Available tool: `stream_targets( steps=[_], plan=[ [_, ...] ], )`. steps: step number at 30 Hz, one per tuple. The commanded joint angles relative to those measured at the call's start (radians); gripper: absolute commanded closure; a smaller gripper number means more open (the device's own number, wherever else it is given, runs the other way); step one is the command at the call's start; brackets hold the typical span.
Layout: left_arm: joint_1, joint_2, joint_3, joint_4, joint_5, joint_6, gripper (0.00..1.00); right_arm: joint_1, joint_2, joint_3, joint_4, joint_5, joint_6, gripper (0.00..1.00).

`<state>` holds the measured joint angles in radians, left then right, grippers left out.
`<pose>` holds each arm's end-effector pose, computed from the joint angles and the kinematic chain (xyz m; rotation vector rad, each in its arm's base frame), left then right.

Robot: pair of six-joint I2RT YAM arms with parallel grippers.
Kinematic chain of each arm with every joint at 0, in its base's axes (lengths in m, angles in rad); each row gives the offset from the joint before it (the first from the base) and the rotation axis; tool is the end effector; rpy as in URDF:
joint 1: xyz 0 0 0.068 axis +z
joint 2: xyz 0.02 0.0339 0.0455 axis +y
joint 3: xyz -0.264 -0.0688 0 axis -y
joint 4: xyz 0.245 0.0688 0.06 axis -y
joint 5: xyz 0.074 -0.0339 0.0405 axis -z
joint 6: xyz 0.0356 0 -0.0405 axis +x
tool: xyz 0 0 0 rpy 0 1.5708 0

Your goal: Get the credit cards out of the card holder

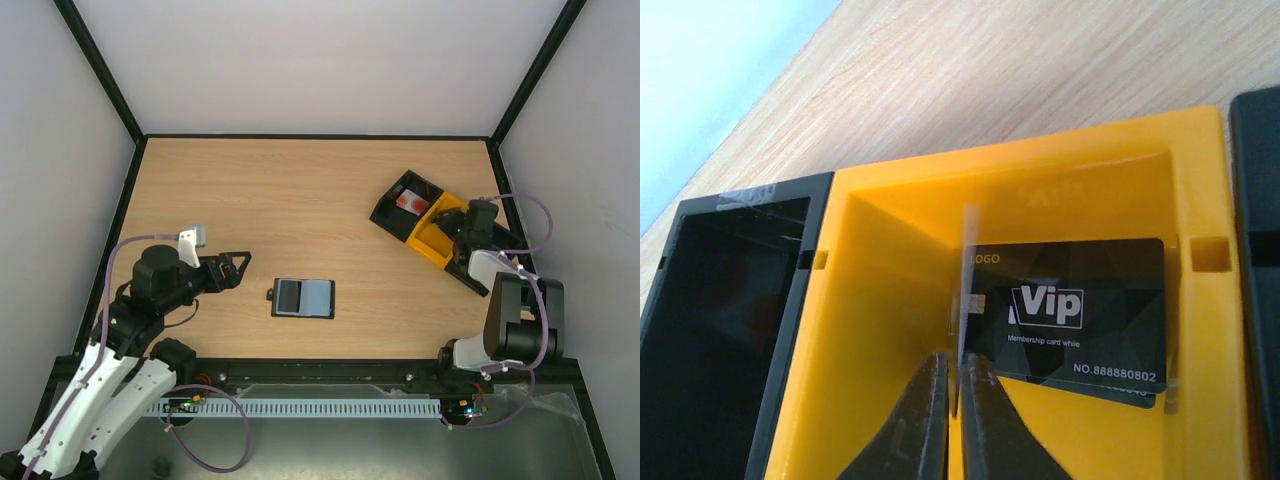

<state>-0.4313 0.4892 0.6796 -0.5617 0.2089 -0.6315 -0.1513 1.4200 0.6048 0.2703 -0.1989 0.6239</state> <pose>0.1037 -0.0559 0.3034 -0.0583 2.0432 -0.8907 0.2829 -0.0360 0.1809 0.6973 2.0261 0.4896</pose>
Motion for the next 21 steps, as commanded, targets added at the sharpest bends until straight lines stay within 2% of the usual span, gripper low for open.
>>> stream_targets(
  steps=[1,17,21],
  plan=[
    [0.005,0.014,0.005,-0.021,0.001,-0.005,0.0,-0.005,0.031,0.025,0.005,0.029,0.007,0.91],
    [0.005,0.042,0.01,-0.026,-0.002,-0.022,0.0,-0.005,0.033,0.115,-0.144,0.176,0.062,0.68],
    [0.005,0.066,0.009,-0.023,0.018,-0.026,0.0,-0.005,0.018,0.149,-0.193,0.14,0.086,0.63]
  ],
)
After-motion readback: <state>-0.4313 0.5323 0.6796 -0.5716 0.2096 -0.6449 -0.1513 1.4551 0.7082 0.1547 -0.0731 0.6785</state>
